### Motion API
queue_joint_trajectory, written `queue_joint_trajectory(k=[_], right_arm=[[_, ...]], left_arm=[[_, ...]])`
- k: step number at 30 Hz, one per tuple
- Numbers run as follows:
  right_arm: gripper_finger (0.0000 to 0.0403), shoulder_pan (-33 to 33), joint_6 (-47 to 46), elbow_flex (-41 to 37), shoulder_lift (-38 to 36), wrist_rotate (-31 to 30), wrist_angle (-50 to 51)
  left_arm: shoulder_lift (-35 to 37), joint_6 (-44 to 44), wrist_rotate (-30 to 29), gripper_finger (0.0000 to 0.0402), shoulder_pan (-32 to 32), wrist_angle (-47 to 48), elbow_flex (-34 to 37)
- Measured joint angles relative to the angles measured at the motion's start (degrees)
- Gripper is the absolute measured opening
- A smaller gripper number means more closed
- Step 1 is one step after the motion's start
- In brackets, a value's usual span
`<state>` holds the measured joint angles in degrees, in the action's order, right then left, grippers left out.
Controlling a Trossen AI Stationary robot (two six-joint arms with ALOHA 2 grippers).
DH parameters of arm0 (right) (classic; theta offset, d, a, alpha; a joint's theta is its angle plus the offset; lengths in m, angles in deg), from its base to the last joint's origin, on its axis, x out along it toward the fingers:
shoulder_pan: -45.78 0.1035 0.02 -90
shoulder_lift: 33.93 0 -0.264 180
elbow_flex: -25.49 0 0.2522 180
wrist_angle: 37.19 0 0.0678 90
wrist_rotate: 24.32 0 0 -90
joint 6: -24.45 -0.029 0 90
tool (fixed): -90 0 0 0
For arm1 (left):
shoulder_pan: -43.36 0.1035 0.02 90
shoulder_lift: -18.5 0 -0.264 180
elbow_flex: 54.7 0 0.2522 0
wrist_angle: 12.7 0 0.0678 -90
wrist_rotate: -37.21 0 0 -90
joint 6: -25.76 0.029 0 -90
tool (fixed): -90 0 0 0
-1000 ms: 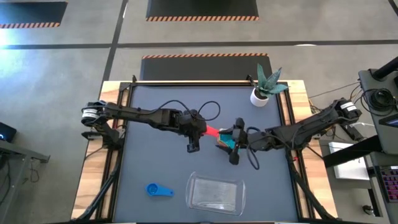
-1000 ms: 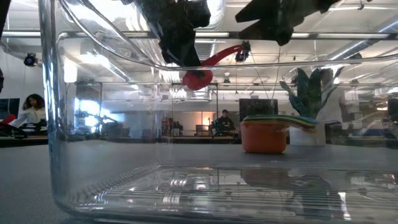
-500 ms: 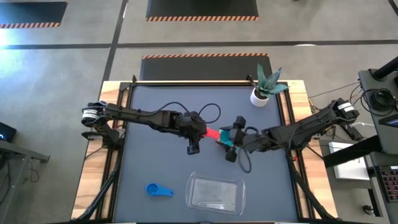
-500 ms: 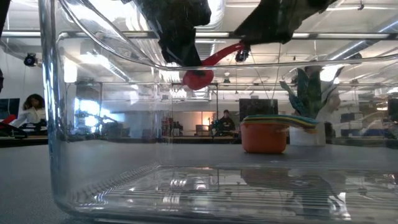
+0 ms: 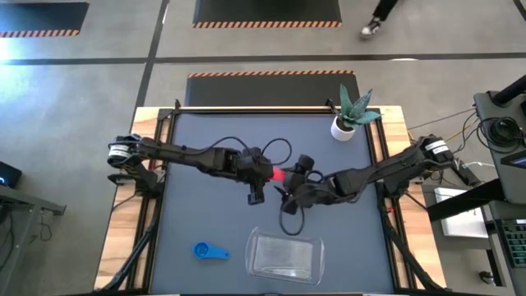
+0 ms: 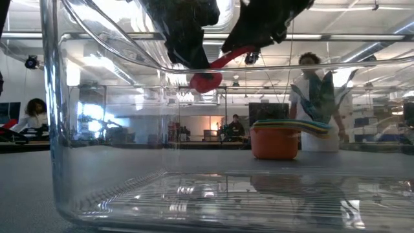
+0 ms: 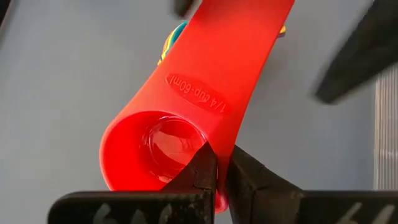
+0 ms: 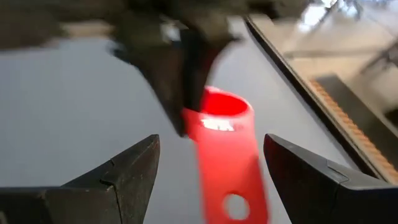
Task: Nest measuring cups in basket
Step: Stack the orange measuring cup on top of the light blue measuring cup
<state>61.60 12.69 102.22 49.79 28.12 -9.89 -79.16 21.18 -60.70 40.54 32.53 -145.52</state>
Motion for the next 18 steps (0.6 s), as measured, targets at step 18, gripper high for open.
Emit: queue_joint_trajectory(k=[18], right_arm=[[0.0256, -5.0, -8.1, 8.9, 5.4, 3.1, 15.5]], left_arm=[[-4.2, -0.1, -5.0, 0.0000, -1.7, 0.4, 0.1]])
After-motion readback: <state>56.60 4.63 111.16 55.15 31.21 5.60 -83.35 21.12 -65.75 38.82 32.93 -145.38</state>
